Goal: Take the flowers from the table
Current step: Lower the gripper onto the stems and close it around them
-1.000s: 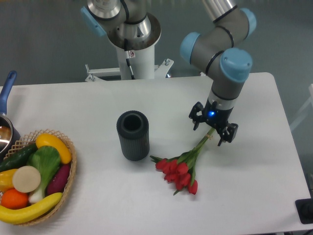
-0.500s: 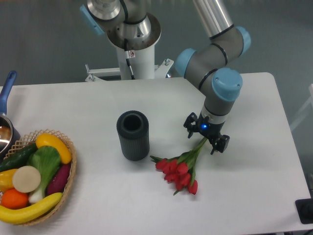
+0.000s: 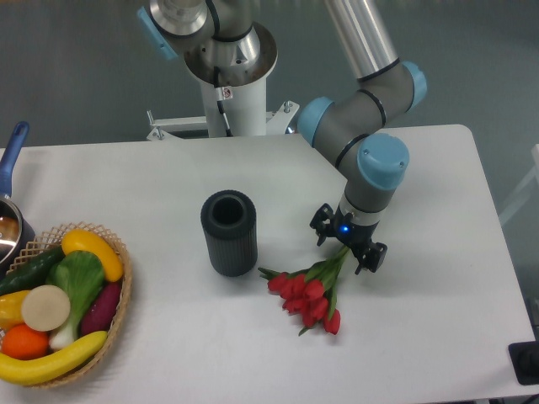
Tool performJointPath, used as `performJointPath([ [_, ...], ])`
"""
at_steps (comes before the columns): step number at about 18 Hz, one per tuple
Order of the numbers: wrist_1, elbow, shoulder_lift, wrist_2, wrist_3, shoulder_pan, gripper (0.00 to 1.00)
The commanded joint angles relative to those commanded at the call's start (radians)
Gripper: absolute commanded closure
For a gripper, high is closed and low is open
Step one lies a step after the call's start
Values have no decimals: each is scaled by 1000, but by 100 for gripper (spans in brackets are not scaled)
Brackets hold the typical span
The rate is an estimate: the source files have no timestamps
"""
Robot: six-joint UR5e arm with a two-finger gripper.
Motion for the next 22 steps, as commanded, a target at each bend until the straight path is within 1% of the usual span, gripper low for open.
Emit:
performJointPath([
  [1, 2, 0, 0, 0, 0, -5, 5],
  [3, 5, -2, 0, 2, 0, -5, 18],
  [4, 5, 0, 0, 2, 0, -5, 34],
  [5, 3, 0, 1, 2, 0, -5, 41],
  [6, 3, 0, 3, 2, 2, -5, 45],
  [8, 2, 2, 5, 0, 0, -3, 51],
  [9, 2, 3, 6, 0, -2, -3, 55],
  [15, 0, 5, 9, 0, -11, -2, 67],
  [16, 2, 5, 9, 0, -18, -2, 73],
  [17, 0, 6, 9, 0, -26, -2, 75],
  [22, 0, 9, 11, 0, -26, 0, 75],
])
